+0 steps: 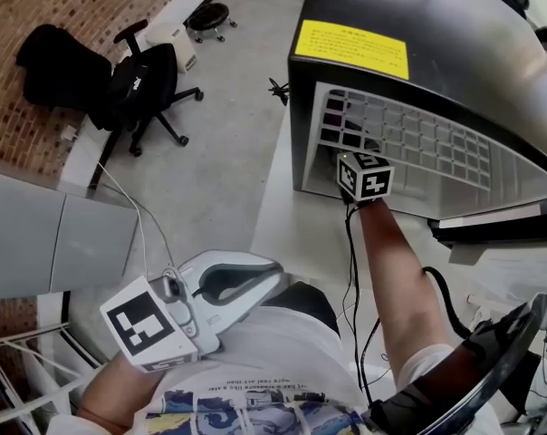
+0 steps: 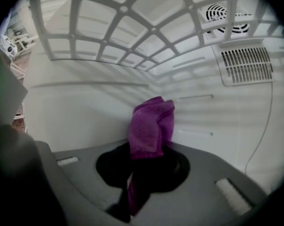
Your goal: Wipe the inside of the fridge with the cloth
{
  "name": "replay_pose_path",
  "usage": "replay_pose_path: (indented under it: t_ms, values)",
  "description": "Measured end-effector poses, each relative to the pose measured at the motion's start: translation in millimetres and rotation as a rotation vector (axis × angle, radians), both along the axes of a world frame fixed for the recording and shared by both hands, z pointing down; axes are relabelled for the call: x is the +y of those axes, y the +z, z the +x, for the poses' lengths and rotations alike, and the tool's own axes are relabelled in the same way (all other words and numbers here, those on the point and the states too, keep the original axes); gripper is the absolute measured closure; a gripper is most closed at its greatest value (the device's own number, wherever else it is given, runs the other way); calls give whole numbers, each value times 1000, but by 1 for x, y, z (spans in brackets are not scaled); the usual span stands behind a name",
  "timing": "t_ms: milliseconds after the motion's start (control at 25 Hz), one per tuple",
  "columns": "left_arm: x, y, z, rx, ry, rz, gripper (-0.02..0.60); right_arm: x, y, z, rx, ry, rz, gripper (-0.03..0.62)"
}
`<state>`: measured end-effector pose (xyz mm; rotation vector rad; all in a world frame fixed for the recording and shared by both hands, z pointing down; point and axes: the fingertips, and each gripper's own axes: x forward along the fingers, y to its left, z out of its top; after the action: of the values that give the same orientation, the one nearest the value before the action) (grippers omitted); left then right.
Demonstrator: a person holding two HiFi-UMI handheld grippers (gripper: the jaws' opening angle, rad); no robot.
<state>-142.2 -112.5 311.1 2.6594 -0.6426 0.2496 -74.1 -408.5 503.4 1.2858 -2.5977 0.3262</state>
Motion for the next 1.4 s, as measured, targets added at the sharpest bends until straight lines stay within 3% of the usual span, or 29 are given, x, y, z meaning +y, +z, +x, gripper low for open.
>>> replay_pose_path:
  t_ms: [440,720,920,1400]
  values:
    - [27,-16,-4,55,67,25,574,52,0,-10,1,0,-7,542]
    - [49,-17,-18,60,77,-8,574,75,2,-11,-1,34,-17,542]
    - [57,-17,-29,68,90,44,574,88,2,-11,-8,63,-24,542]
    - [85,-16,-38,51,146,40,574,126,0,-18,-5,66,-32,542]
